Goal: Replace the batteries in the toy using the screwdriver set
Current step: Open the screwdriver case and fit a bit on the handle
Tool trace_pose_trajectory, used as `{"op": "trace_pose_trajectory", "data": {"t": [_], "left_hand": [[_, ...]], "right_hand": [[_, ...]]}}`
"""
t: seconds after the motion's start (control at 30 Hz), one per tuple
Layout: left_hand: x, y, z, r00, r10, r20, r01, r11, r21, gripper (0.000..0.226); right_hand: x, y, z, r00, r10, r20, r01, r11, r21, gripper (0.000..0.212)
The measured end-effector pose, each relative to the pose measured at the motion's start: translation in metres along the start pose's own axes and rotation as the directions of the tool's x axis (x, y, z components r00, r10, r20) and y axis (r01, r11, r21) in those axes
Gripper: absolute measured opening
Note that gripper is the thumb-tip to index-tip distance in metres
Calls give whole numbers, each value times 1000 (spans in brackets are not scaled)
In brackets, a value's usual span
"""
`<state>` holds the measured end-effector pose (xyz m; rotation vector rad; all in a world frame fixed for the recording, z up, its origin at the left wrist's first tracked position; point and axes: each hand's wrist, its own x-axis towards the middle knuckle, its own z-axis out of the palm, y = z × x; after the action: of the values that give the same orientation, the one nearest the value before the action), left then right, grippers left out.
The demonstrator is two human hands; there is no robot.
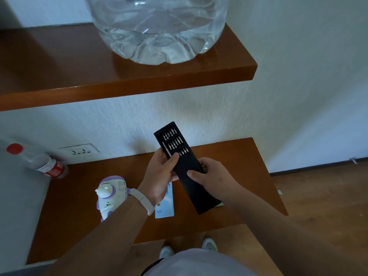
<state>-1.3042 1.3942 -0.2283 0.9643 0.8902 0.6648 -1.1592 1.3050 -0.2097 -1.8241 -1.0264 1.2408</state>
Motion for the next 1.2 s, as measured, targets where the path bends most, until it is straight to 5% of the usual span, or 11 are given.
{"op": "trace_pose_trajectory", "data": {"t": [0.37, 0.8, 1.2], "left_hand": [[10, -2, -3, 988, -21, -153, 17, 999, -27, 21], [32, -11, 11, 983, -56, -177, 43, 996, -76, 26], [30, -27, 10, 979, -124, -160, 136, 989, 60, 25]], "right_hand": [[0, 18, 9, 999, 54, -4, -54, 998, 42, 24], [-13, 31, -18, 995, 93, 36, -92, 996, -12, 21], [-12, 79, -53, 985, 156, -69, -163, 980, -117, 20]]}}
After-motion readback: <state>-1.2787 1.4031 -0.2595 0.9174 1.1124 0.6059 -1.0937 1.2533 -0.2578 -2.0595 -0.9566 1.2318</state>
